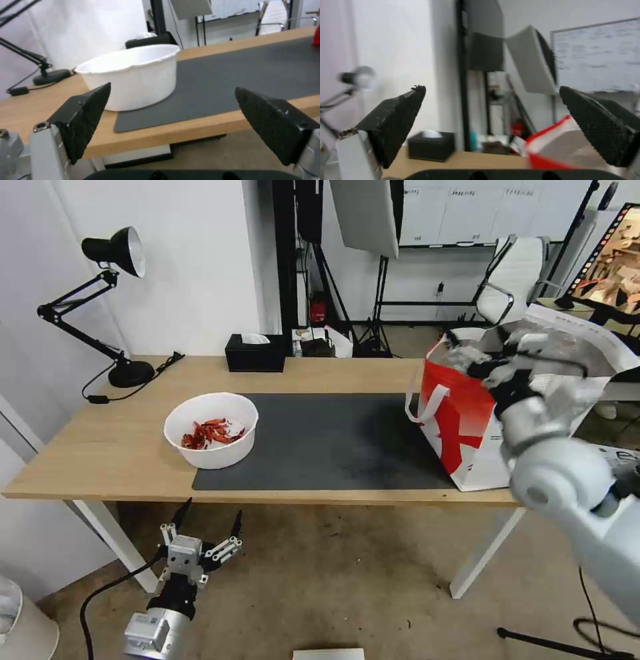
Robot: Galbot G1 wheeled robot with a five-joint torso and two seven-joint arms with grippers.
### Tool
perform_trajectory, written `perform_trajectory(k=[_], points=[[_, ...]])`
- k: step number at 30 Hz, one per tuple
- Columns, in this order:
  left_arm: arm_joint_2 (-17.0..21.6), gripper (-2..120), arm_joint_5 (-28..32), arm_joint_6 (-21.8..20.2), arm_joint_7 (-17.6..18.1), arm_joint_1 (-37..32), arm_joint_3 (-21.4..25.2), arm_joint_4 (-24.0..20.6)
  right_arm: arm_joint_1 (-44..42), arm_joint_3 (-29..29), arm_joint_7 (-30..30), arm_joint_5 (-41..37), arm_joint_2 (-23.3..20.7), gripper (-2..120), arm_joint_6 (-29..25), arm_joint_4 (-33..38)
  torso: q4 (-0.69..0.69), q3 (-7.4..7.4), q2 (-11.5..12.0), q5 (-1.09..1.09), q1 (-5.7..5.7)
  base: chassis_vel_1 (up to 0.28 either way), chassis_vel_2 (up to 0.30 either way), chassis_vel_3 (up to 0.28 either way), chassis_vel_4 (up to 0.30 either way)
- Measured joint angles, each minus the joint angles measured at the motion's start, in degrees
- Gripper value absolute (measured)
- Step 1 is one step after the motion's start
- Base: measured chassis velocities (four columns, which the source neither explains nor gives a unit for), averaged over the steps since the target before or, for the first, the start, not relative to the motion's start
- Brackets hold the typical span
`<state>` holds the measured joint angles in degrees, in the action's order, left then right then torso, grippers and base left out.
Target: Pick up the trash from the table and place it into the takeout bag.
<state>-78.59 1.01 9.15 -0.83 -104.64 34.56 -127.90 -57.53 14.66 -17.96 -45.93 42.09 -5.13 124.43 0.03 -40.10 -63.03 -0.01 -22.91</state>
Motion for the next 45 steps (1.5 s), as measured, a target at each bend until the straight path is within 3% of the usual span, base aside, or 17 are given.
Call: perform_trajectory(k=[3,4,7,14,24,34,45], points=[[-0.17,100,-0.01,0.22,0.04,0.36,-0.03,0.29,-13.38,2.89,5.63,6.57,4.16,100,-5.03,1.48,-0.05,0.0,0.0,0.03,0.0,0.0,0.0,0.0,0.0],[-0.17,100,-0.01,0.22,0.04,0.36,-0.03,0.29,-13.38,2.89,5.63,6.57,4.16,100,-5.03,1.48,-0.05,0.0,0.0,0.03,0.0,0.0,0.0,0.0,0.0],[-0.14,100,0.02,0.56,0.04,1.28,-0.59,1.44,-24.16,4.75,9.23,13.92,9.1,100,-10.43,0.56,-0.04,0.01,0.0,0.0,0.0,0.0,0.0,0.0,0.0],[0.18,100,0.12,0.68,0.04,2.68,-1.34,2.84,-34.36,5.73,9.6,22.99,15.16,100,-15.42,-2.24,-0.04,0.0,0.0,0.0,0.0,0.0,0.0,0.0,0.0],[0.82,100,0.34,0.72,0.03,3.04,-1.32,3.01,-39.4,2.97,5.73,26.09,18.46,100,-12.56,-3.05,-0.03,0.0,0.0,0.01,0.0,0.0,0.0,0.0,0.0],[1.09,100,0.41,0.59,0.02,3.07,-1.32,3.13,-41.63,3.34,4.0,25.39,17.68,100,-3.23,-0.29,-0.03,0.0,0.0,0.01,0.0,0.0,0.0,0.0,0.0],[0.74,100,0.42,0.53,0.0,3.01,-1.32,3.38,-41.89,3.58,3.19,25.14,16.73,100,-0.51,1.37,-0.03,0.0,0.0,0.01,-0.01,0.0,0.0,0.0,0.0]])
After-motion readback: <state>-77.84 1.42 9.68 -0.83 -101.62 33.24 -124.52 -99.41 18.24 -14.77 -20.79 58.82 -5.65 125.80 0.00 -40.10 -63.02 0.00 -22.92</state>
